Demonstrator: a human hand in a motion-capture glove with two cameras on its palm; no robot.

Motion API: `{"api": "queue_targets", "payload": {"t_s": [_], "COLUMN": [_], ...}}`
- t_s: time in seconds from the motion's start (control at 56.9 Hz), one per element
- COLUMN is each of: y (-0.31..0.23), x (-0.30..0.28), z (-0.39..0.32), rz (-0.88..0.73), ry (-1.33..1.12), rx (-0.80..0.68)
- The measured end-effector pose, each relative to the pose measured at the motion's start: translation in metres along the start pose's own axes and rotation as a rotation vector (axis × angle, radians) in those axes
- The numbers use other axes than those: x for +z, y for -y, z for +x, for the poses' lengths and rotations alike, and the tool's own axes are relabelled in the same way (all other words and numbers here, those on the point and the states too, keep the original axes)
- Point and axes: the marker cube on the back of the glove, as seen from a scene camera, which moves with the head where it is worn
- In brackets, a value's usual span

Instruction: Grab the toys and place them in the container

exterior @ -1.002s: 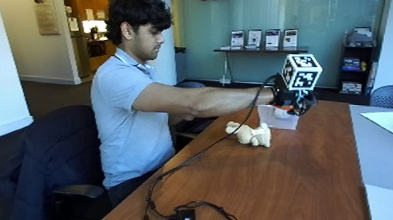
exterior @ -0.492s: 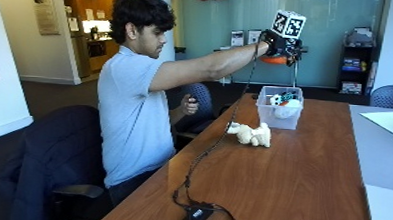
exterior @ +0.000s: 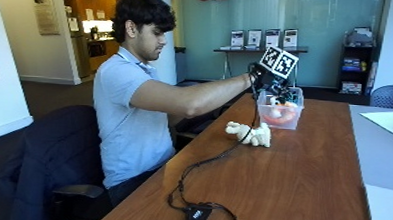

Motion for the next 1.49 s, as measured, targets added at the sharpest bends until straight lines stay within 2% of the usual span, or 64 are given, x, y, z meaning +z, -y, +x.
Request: {"api": "queue_targets", "payload": {"t_s": [0.123,0.246,0.404,0.475,0.598,0.721,0.826,0.984,1.248,1.494], "y": [-0.028,-0.048,-0.042,-0.032,-0.024,-0.028,-0.029,-0.027,0.012,0.056], "x": [0.054,0.110,0.167,0.183,0.187,0.182,0.158,0.070,-0.068,-0.121], "z": [0.037,0.066,0.082,0.080,0.076,0.078,0.082,0.070,-0.019,-0.101], "rz": [-0.151,-0.325,-0.340,-0.244,0.160,0.292,0.348,0.443,0.534,0.573], "ry": [-0.017,-0.022,-0.038,0.011,0.090,0.135,0.165,0.248,0.294,0.308], "rx": [0.080,0.090,0.072,0.017,-0.051,-0.087,-0.074,-0.080,-0.187,-0.248]}}
